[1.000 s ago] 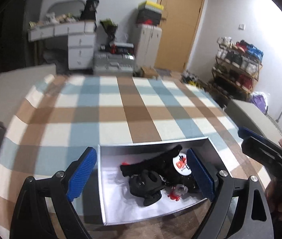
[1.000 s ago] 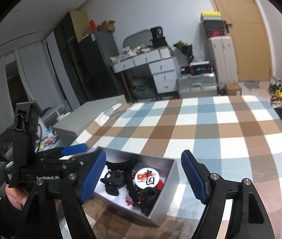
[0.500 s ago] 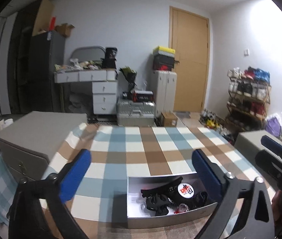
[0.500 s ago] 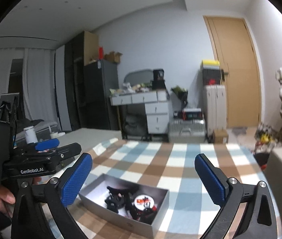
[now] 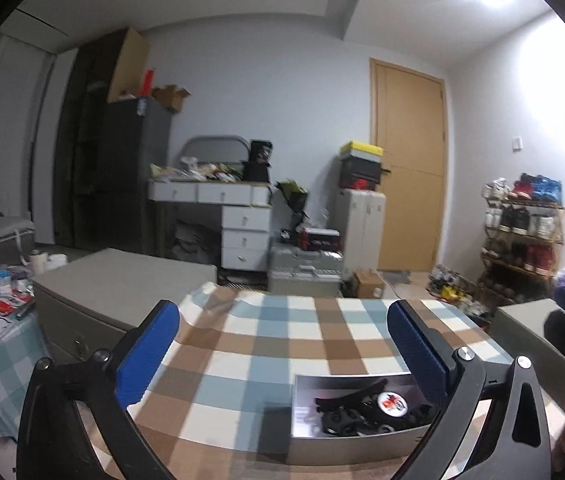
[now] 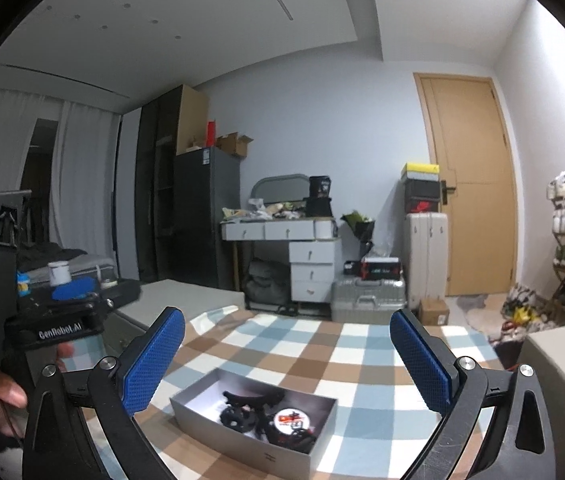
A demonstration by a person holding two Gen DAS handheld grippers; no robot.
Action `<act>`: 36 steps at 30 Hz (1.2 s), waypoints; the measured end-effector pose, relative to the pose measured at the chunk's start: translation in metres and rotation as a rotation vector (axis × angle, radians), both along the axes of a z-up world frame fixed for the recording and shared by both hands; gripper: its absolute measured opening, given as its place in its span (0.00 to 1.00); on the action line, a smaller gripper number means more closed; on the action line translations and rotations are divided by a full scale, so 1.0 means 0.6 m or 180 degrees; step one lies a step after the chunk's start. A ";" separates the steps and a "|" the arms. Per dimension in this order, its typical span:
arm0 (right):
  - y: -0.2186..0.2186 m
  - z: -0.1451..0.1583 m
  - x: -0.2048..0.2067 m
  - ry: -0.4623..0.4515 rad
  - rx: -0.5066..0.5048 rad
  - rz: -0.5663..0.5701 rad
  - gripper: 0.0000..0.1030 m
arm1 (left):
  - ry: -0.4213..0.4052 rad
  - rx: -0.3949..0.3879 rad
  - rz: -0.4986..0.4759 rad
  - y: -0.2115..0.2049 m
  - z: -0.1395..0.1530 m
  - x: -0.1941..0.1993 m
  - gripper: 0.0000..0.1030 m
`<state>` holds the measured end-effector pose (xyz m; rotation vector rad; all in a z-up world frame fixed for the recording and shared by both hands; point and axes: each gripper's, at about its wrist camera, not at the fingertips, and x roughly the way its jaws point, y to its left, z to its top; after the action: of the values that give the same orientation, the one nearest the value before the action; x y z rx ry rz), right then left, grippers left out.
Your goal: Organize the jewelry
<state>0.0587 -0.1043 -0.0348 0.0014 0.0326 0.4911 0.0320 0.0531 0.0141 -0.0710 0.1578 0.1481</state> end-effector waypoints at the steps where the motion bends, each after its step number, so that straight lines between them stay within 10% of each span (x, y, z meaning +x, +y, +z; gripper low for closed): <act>1: -0.002 -0.003 -0.002 -0.0005 0.0001 -0.0020 1.00 | -0.0036 0.0013 0.0039 -0.001 -0.001 -0.004 0.99; 36: -0.008 -0.118 0.055 0.0642 -0.0373 -0.0309 1.00 | 0.0518 0.0176 -0.0064 -0.006 -0.103 0.013 0.99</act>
<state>0.0916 -0.1088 -0.1059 -0.0622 0.2580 0.3899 0.0400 0.0497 -0.0476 -0.0023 0.3164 0.1380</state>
